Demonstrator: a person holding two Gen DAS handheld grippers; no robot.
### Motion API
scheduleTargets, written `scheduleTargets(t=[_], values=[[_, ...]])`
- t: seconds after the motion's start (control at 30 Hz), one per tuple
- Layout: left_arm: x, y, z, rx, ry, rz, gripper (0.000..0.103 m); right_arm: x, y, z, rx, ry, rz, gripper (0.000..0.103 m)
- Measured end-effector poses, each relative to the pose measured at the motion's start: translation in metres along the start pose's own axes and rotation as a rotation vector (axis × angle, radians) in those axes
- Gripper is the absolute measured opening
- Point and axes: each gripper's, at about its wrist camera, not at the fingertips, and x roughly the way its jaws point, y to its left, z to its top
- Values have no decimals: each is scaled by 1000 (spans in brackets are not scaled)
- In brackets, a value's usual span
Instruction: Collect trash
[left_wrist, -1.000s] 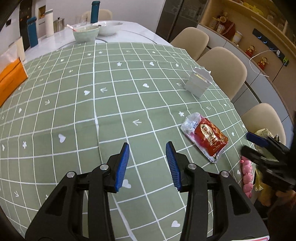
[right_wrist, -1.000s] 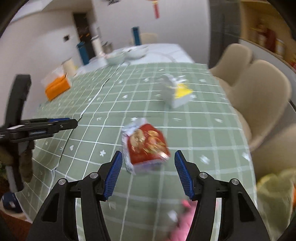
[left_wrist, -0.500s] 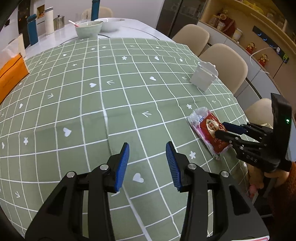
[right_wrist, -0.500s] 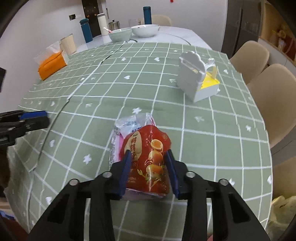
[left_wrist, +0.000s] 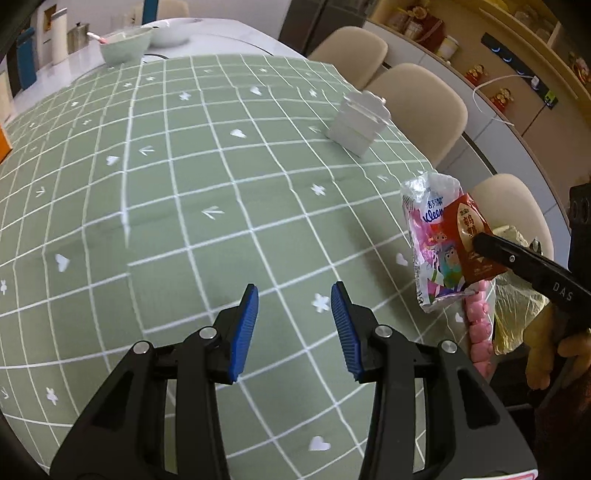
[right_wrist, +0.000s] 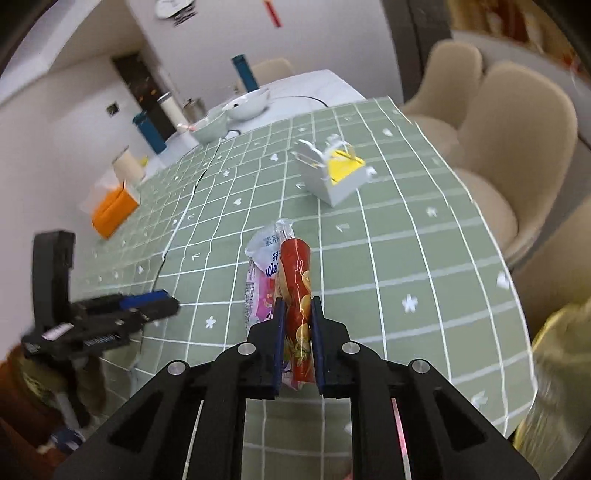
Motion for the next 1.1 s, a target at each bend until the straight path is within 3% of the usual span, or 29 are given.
scheduleTargets(t=[0.1, 0.33, 0.4, 0.53, 0.57, 0.6, 0.7, 0.93, 1.1], values=[[1, -9, 0, 25, 3, -6, 39, 0, -3, -11, -9, 1, -61, 15], [2, -21, -2, 56, 18, -12, 39, 0, -23, -26, 79, -12, -55, 15], [3, -23, -3, 61, 23, -13, 39, 1, -25, -28, 86, -7, -58, 30], [4, -27, -4, 67, 30, -19, 39, 2, -27, -31, 74, -3, -102, 31], [4, -28, -4, 68, 31, -19, 39, 1, -28, -31, 73, -5, -103, 29], [4, -29, -5, 70, 32, -20, 39, 0, -27, -31, 69, -8, -101, 19], [5, -30, -5, 73, 35, -22, 39, -9, -25, -30, 48, -35, -109, 14], [13, -54, -4, 72, 61, -122, 39, -56, -25, -25, 55, -164, -165, 14], [24, -101, -14, 229, 63, -148, 39, -81, -38, -42, 96, -196, -240, 14]])
